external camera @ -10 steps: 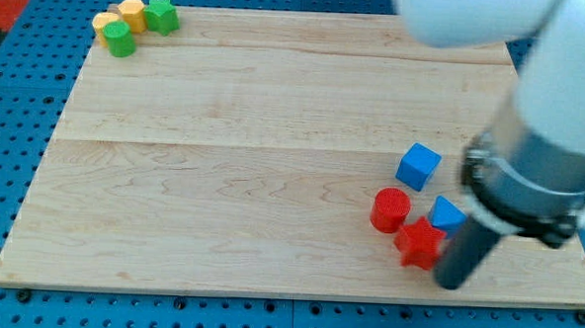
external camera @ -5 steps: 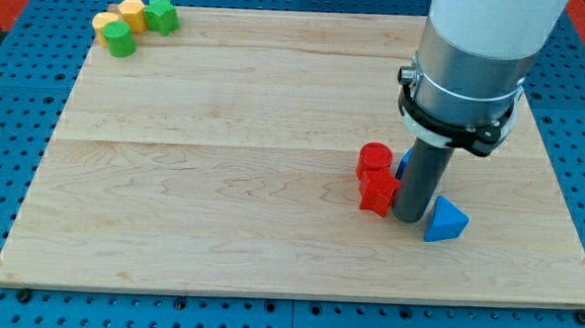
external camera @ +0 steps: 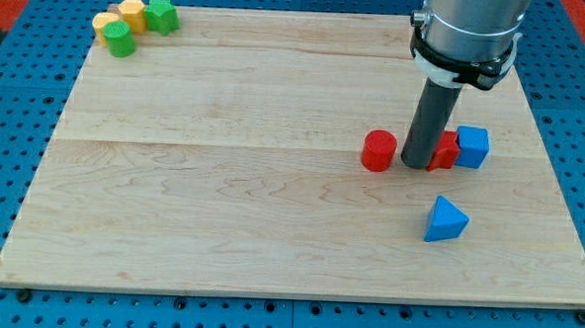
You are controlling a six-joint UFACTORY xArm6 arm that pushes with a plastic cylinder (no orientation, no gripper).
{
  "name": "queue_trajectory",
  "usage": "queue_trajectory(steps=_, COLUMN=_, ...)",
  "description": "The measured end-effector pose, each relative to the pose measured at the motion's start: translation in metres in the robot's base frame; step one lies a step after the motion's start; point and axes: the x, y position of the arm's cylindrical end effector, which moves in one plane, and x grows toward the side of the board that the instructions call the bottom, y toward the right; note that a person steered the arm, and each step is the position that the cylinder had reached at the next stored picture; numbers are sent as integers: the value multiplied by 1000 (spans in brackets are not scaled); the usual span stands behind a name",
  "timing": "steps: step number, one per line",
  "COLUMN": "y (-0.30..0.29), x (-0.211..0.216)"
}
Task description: Place the red star top right to the red circle
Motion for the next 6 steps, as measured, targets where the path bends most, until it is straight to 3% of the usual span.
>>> queue_trajectory(steps=1, y=0, x=19)
queue_trajectory(steps=2, y=44, x=24)
queue_trajectory(steps=3, y=56, x=5)
queue_trajectory(steps=4, y=30, x=-42)
queue_trajectory(steps=5, y=27, x=-38)
queue_trajectory(steps=6, y=21, x=6)
